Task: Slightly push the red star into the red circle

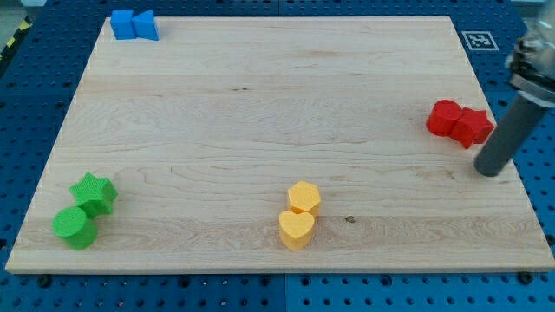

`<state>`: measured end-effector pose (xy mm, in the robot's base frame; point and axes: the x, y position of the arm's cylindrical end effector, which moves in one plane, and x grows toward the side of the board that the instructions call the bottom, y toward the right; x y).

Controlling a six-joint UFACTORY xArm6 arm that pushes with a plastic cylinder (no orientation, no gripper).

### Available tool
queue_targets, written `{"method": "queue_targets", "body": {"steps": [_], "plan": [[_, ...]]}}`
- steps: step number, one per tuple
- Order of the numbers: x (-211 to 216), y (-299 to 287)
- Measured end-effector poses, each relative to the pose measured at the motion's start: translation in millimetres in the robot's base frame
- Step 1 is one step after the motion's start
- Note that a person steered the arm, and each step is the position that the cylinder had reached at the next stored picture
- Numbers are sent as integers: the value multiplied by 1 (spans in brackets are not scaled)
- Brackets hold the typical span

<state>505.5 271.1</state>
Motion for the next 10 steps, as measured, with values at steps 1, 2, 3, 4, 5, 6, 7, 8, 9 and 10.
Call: {"method": "queue_targets", "body": {"steps": [1,2,3,4,5,6,7,8,9,10], "plan": [[-13,41],[-22,74],[-58,74],[-67,65],[-57,59],[-42,51],[-37,29],[-50,26],[-70,32],[-76,15]]}}
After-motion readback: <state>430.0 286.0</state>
